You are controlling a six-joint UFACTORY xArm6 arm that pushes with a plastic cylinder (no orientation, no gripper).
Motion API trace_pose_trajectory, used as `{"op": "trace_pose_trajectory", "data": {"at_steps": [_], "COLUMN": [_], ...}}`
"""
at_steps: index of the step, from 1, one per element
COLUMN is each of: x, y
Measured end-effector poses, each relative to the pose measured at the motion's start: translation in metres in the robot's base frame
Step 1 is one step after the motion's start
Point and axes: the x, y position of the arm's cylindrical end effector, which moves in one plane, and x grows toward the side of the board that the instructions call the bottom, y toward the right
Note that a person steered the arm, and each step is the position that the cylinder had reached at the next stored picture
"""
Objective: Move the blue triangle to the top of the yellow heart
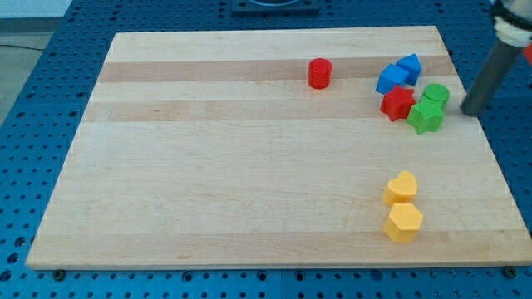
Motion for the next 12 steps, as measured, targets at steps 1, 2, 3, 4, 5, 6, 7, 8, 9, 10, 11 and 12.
{"op": "trace_pose_trajectory", "data": {"at_steps": [1, 2, 3, 4, 5, 6, 7, 8, 9, 10, 11, 12], "x": [-0.042, -0.093, -0.096, -0.087, -0.085, -0.056, -0.023, -0.042, -0.028, -0.01, 0.031, 0.04], "y": [-0.006, -0.028, -0.097, -0.134, -0.134, -0.147, -0.179, -0.227, -0.242, -0.199, -0.195, -0.175]}}
